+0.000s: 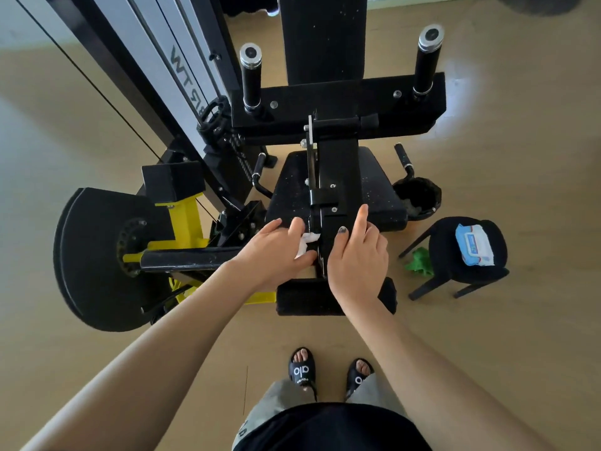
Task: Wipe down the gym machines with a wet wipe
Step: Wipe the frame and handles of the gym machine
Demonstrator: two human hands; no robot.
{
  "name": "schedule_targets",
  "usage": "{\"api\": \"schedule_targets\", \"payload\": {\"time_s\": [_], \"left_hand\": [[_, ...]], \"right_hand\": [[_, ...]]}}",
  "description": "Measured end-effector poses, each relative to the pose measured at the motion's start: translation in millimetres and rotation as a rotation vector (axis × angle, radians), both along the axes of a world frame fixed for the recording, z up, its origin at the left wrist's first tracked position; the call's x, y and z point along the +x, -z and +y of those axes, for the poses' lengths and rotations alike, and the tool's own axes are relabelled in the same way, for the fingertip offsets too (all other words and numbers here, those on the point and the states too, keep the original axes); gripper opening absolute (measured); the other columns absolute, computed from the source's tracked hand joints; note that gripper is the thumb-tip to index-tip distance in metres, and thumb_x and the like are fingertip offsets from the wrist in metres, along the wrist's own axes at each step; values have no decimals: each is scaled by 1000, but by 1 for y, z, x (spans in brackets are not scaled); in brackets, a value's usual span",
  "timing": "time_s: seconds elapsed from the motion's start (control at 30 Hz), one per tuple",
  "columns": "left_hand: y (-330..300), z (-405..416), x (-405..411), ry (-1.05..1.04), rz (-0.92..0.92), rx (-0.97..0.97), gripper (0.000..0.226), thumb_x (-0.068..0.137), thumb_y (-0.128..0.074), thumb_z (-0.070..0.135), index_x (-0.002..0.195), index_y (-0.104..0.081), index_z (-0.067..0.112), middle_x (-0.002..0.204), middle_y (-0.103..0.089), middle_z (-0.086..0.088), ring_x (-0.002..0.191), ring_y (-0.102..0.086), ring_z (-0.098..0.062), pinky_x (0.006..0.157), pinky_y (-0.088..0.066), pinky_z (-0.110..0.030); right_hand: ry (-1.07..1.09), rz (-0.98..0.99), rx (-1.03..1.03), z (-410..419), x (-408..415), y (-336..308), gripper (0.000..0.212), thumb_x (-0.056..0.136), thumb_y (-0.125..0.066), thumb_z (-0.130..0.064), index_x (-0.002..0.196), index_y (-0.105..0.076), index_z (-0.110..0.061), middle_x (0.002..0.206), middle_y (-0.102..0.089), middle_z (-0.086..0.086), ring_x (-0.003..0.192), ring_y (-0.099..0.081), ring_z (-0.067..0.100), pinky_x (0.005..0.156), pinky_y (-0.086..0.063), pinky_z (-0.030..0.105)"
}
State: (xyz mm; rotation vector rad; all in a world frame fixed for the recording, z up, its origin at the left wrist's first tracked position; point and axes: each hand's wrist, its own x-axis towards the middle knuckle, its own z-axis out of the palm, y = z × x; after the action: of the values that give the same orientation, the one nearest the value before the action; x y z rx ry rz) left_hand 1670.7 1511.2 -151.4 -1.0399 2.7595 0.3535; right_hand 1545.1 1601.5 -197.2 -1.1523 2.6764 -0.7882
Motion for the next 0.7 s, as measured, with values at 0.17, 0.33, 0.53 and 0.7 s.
{"api": "schedule_targets", "payload": {"time_s": [0.17,0.33,0.53,0.7], "left_hand": [[-1,-1,25,5,173,15,19,97,-50,28,112,-45,17,113,-64,2,120,-56,-16,120,-27,-33],[-11,-3,26,-1,238,-49,12,91,-52,20,103,-51,22,108,-50,4,92,-52,-18,80,-44,-30],[-39,-20,25,-326,505,283,8,89,-50,8,91,-48,16,86,-59,-3,72,-52,-23,58,-44,-37],[-45,-33,32,-389,476,485,18,93,-49,12,94,-58,27,103,-62,7,70,-54,-14,59,-41,-22]], "right_hand": [[39,58,36,-2,4,-1,58,108,-27,-40,160,-25,-14,123,-62,11,108,-57,28,90,-49,40],[76,68,46,-3,7,-1,58,108,-30,-39,160,-25,-15,120,-62,9,105,-56,27,87,-50,41],[87,95,52,-5,7,0,58,107,-28,-40,159,-26,-14,117,-63,9,103,-57,28,86,-51,41],[96,100,49,-5,7,0,58,107,-29,-41,159,-28,-14,114,-64,8,100,-57,27,83,-51,40]]}}
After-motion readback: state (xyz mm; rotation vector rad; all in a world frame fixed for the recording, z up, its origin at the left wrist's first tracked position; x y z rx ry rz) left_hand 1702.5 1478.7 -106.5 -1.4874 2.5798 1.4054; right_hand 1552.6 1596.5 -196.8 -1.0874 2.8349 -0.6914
